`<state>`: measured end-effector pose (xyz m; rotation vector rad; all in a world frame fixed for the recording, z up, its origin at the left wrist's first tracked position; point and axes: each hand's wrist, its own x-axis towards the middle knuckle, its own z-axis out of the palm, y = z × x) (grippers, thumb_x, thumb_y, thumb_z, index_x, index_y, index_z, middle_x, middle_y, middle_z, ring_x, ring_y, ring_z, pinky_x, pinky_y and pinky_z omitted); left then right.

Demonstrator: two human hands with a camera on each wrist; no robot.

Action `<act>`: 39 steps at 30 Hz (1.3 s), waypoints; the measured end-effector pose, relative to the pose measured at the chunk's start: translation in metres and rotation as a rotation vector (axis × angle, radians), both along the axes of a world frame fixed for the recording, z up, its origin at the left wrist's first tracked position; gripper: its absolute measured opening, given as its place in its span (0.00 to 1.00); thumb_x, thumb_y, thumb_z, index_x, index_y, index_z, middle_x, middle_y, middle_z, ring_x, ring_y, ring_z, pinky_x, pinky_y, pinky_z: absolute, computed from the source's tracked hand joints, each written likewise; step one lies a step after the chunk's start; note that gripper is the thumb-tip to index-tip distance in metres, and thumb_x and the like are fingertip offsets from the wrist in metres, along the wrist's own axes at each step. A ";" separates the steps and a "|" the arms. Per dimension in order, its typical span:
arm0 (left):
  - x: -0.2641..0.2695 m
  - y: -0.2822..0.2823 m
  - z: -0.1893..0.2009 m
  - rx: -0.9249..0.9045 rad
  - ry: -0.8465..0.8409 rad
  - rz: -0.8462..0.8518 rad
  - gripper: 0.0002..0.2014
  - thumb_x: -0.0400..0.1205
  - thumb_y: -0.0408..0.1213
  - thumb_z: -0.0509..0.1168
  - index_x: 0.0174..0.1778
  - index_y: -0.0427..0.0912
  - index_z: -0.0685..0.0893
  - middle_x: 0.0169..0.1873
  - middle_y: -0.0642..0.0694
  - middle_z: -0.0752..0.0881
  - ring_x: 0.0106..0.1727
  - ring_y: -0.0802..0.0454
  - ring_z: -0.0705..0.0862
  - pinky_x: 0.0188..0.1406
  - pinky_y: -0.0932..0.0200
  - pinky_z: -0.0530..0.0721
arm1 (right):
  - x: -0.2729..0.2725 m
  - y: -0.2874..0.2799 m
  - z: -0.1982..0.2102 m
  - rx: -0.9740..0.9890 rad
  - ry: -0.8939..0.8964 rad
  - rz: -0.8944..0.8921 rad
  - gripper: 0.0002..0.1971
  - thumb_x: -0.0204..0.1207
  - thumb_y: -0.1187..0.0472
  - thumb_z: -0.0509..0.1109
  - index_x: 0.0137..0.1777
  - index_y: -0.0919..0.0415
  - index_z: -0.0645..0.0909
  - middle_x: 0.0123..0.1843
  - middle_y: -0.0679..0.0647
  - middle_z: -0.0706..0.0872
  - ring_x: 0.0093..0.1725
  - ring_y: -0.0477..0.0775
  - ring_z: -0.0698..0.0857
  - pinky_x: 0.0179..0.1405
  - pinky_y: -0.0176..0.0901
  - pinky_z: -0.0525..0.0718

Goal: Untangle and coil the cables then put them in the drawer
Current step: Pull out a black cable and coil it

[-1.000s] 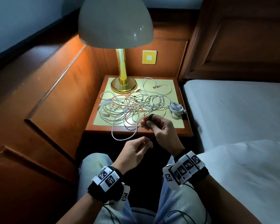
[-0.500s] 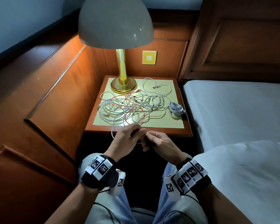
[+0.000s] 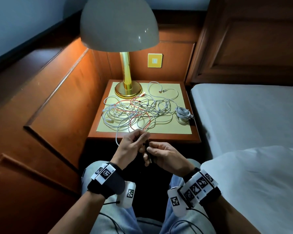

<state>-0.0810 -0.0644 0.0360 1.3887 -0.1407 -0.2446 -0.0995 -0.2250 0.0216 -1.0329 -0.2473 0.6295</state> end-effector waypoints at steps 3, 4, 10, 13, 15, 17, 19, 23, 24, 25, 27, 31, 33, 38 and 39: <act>-0.005 -0.004 -0.008 -0.112 0.097 -0.011 0.12 0.88 0.36 0.60 0.49 0.27 0.76 0.17 0.43 0.71 0.14 0.50 0.77 0.14 0.61 0.79 | 0.001 0.000 0.004 0.078 0.019 -0.018 0.11 0.86 0.67 0.61 0.60 0.75 0.79 0.42 0.60 0.82 0.39 0.53 0.81 0.46 0.42 0.85; -0.006 -0.005 -0.011 -0.099 0.086 -0.005 0.11 0.88 0.35 0.59 0.51 0.28 0.77 0.17 0.45 0.74 0.15 0.53 0.77 0.16 0.62 0.78 | 0.001 0.000 0.007 0.097 0.005 -0.034 0.11 0.86 0.67 0.61 0.59 0.74 0.79 0.42 0.61 0.82 0.39 0.54 0.81 0.47 0.43 0.84; -0.011 -0.003 -0.040 0.190 -0.071 0.010 0.18 0.88 0.47 0.62 0.40 0.36 0.83 0.28 0.50 0.76 0.28 0.53 0.71 0.30 0.59 0.69 | 0.014 -0.007 0.029 0.181 -0.088 -0.264 0.11 0.86 0.69 0.62 0.60 0.74 0.83 0.46 0.65 0.84 0.44 0.59 0.85 0.51 0.47 0.87; -0.015 -0.002 -0.042 0.315 -0.119 -0.003 0.16 0.89 0.45 0.63 0.41 0.40 0.86 0.29 0.51 0.76 0.29 0.52 0.73 0.32 0.57 0.71 | 0.025 -0.009 0.037 0.030 -0.247 -0.473 0.09 0.86 0.70 0.64 0.58 0.70 0.86 0.46 0.63 0.86 0.47 0.58 0.85 0.56 0.47 0.86; -0.017 -0.003 -0.039 0.382 -0.155 -0.027 0.13 0.89 0.43 0.64 0.42 0.44 0.88 0.29 0.56 0.77 0.30 0.56 0.74 0.32 0.62 0.72 | 0.032 -0.010 0.037 -0.198 -0.409 -0.597 0.09 0.86 0.71 0.63 0.57 0.70 0.85 0.45 0.60 0.88 0.47 0.56 0.86 0.58 0.52 0.85; -0.017 -0.003 -0.032 0.435 -0.213 -0.048 0.11 0.89 0.42 0.64 0.43 0.45 0.88 0.29 0.58 0.79 0.30 0.61 0.74 0.32 0.67 0.72 | 0.035 -0.009 0.033 -0.390 -0.531 -0.644 0.08 0.86 0.71 0.64 0.58 0.67 0.85 0.46 0.55 0.90 0.49 0.52 0.88 0.58 0.49 0.86; -0.017 -0.003 -0.023 0.493 -0.304 -0.040 0.10 0.89 0.39 0.65 0.44 0.44 0.87 0.30 0.57 0.82 0.31 0.63 0.76 0.34 0.69 0.73 | 0.035 -0.009 0.025 -0.595 -0.686 -0.649 0.08 0.85 0.69 0.67 0.59 0.63 0.86 0.47 0.50 0.90 0.51 0.49 0.89 0.56 0.42 0.86; -0.009 0.000 -0.018 0.554 -0.465 0.030 0.08 0.88 0.32 0.65 0.43 0.41 0.84 0.33 0.54 0.83 0.34 0.64 0.79 0.38 0.70 0.75 | 0.029 -0.013 0.008 -0.851 -0.894 -0.554 0.06 0.82 0.70 0.69 0.51 0.59 0.84 0.44 0.46 0.86 0.44 0.45 0.84 0.46 0.36 0.80; -0.006 0.001 -0.018 0.562 -0.494 0.039 0.08 0.87 0.32 0.65 0.42 0.41 0.83 0.33 0.55 0.82 0.34 0.64 0.79 0.39 0.70 0.75 | 0.025 -0.013 0.007 -0.855 -0.878 -0.520 0.08 0.82 0.70 0.68 0.47 0.56 0.82 0.41 0.45 0.85 0.42 0.44 0.82 0.44 0.36 0.78; -0.004 0.002 -0.017 0.576 -0.514 0.044 0.07 0.87 0.33 0.65 0.43 0.42 0.83 0.33 0.55 0.82 0.34 0.64 0.79 0.39 0.70 0.74 | 0.022 -0.013 0.006 -0.828 -0.822 -0.485 0.10 0.83 0.70 0.67 0.44 0.53 0.80 0.38 0.43 0.83 0.40 0.43 0.81 0.42 0.36 0.77; -0.001 0.004 -0.016 0.599 -0.546 0.055 0.06 0.87 0.33 0.66 0.45 0.40 0.85 0.34 0.57 0.83 0.36 0.65 0.81 0.40 0.70 0.75 | 0.014 -0.011 0.007 -0.680 -0.631 -0.413 0.15 0.85 0.70 0.65 0.41 0.50 0.80 0.36 0.40 0.84 0.39 0.39 0.80 0.43 0.32 0.77; 0.003 0.008 -0.013 0.570 -0.581 0.061 0.05 0.85 0.32 0.69 0.44 0.37 0.85 0.34 0.55 0.85 0.35 0.63 0.81 0.39 0.69 0.77 | 0.008 -0.014 0.004 -0.528 -0.427 -0.315 0.12 0.89 0.67 0.62 0.44 0.62 0.83 0.39 0.51 0.84 0.41 0.48 0.81 0.47 0.39 0.78; 0.006 0.009 -0.011 0.552 -0.585 0.050 0.05 0.85 0.33 0.70 0.44 0.38 0.85 0.34 0.53 0.85 0.34 0.61 0.81 0.38 0.67 0.77 | 0.008 -0.016 -0.003 -0.465 -0.328 -0.260 0.13 0.90 0.65 0.60 0.46 0.66 0.83 0.40 0.56 0.84 0.41 0.54 0.81 0.47 0.44 0.79; 0.010 0.008 -0.008 0.490 -0.487 0.015 0.06 0.85 0.40 0.70 0.44 0.44 0.86 0.34 0.53 0.86 0.36 0.56 0.82 0.39 0.57 0.80 | 0.006 -0.016 -0.004 -0.222 -0.154 -0.176 0.16 0.89 0.60 0.59 0.51 0.77 0.78 0.42 0.62 0.80 0.41 0.57 0.79 0.46 0.46 0.79; 0.011 0.008 -0.008 0.481 -0.455 0.002 0.06 0.85 0.42 0.70 0.44 0.45 0.86 0.34 0.51 0.86 0.36 0.55 0.83 0.40 0.54 0.81 | 0.006 -0.016 -0.002 -0.159 -0.112 -0.165 0.15 0.88 0.61 0.59 0.52 0.75 0.79 0.41 0.63 0.80 0.40 0.57 0.79 0.45 0.44 0.80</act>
